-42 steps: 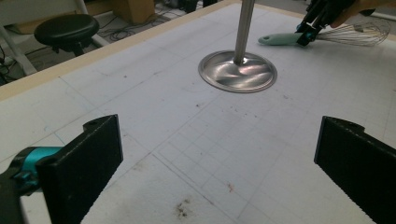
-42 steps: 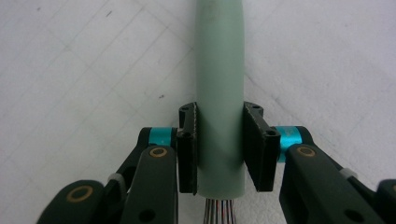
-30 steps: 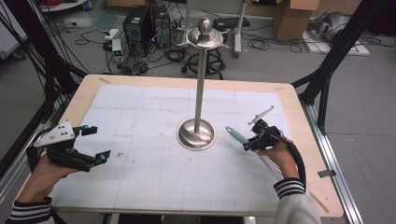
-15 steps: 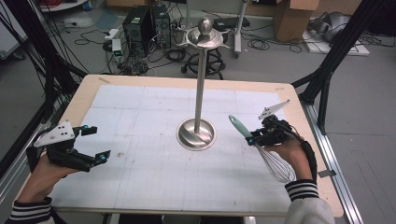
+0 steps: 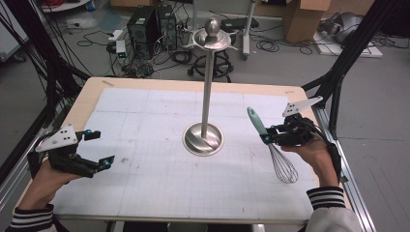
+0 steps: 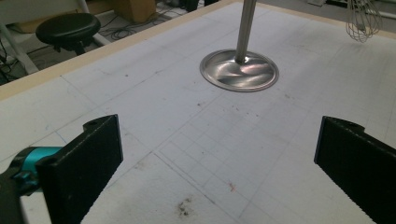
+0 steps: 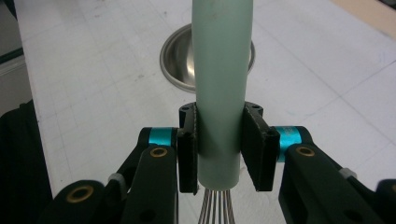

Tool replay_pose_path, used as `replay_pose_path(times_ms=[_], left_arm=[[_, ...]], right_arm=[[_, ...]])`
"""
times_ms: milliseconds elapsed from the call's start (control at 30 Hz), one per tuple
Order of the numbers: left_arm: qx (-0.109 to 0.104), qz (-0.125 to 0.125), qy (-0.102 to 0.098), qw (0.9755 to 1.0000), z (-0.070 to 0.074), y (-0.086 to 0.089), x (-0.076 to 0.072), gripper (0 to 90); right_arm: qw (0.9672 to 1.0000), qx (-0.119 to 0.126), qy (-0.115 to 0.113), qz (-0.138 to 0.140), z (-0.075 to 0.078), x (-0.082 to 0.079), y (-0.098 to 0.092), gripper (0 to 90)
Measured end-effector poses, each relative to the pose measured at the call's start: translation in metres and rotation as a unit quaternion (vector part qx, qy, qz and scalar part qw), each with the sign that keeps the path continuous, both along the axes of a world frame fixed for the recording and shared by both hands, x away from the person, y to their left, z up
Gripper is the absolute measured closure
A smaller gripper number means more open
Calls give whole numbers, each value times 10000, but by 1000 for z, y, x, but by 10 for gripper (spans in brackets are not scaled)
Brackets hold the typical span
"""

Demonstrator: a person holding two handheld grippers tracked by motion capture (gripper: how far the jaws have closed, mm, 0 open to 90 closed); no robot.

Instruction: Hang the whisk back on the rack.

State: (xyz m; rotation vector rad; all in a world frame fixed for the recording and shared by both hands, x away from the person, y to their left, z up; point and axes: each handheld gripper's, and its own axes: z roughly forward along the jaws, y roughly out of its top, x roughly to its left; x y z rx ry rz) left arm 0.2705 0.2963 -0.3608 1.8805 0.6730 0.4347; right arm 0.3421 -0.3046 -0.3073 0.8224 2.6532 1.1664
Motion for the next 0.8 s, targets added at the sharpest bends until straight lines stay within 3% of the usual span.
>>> replay_pose_path(times_ms=[100,233,467,633,800], left_arm=[[-2,1,3,10000,0,0,0,17],[-3,7,8,10000,0,0,0,17],[-16,6,8,10000,0,0,0,17],[-32,15,16,10000,0,0,0,17],[-44,4,11,10000,0,1,0,17]], right_arm=[[9997,80,-212,6,7,-2,-1,698],[9989,377,-260,122,13,-3,-3,698],[9982,447,-328,230,35,-2,-2,697],[9970,526,-245,506,57,0,4,697],[9952,539,-335,749,78,3,8,697]])
